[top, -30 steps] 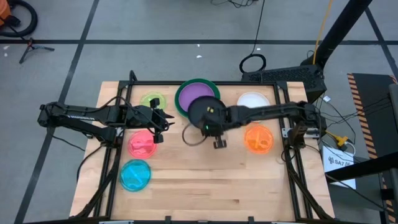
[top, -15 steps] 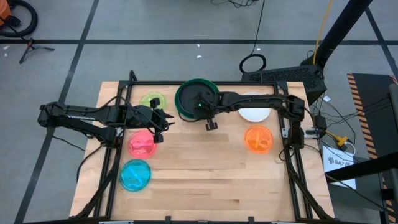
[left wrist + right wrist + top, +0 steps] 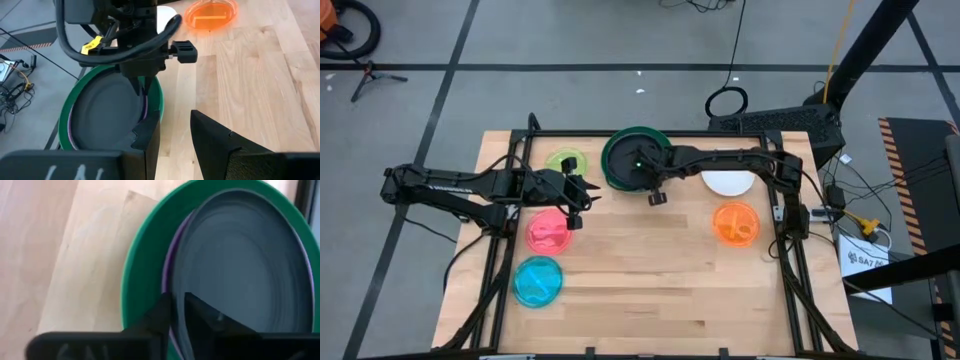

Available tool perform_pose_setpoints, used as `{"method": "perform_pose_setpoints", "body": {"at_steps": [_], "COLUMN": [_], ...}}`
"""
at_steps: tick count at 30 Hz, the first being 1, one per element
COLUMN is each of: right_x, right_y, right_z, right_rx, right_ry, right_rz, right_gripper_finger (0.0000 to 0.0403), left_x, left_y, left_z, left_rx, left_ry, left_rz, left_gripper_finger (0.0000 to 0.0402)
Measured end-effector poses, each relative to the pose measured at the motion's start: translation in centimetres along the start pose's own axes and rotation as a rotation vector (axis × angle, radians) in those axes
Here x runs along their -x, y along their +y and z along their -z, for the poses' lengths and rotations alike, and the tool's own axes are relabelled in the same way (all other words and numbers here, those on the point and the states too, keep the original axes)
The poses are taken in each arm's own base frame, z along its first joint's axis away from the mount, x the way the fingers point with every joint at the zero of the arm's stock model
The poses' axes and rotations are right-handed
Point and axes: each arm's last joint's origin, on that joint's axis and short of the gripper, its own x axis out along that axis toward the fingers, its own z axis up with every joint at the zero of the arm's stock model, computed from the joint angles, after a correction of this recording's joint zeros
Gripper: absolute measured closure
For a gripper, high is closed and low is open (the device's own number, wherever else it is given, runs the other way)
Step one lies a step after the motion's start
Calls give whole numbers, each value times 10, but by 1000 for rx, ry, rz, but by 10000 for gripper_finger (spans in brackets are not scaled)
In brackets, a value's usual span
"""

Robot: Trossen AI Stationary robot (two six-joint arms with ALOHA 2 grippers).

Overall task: Stack plastic plates
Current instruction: Stack the black plate on top of the purple plate, then stack the white plate on top of the black plate

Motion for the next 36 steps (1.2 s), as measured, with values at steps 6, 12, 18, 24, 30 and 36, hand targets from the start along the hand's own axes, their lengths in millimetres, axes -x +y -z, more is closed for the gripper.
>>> {"method": "perform_pose_setpoints", "body": {"at_steps": [6, 12, 18, 24, 30, 36], "right_x": [1, 19, 57, 93, 107, 98], "right_y": [-2, 0, 2, 6, 13, 25], "right_z": [-1, 2, 12, 32, 50, 79], "right_rx": [-43, -147, -353, -636, -761, -858], "right_ry": [-19, 14, 89, 232, 303, 392], "right_rz": [15, -5, -40, -99, -112, -104], "right_gripper_finger": [293, 266, 266, 270, 270, 270], "left_x": [0, 0, 0, 0, 0, 0], "left_y": [0, 0, 0, 0, 0, 0], "left_z": [0, 0, 0, 0, 1, 1], "left_rx": [0, 1, 7, 13, 18, 21], "left_ry": [0, 0, 1, 5, 5, 6], "left_rz": [-1, 0, -1, 0, 0, 0], "left_gripper_finger": [286, 286, 286, 286, 286, 286]}}
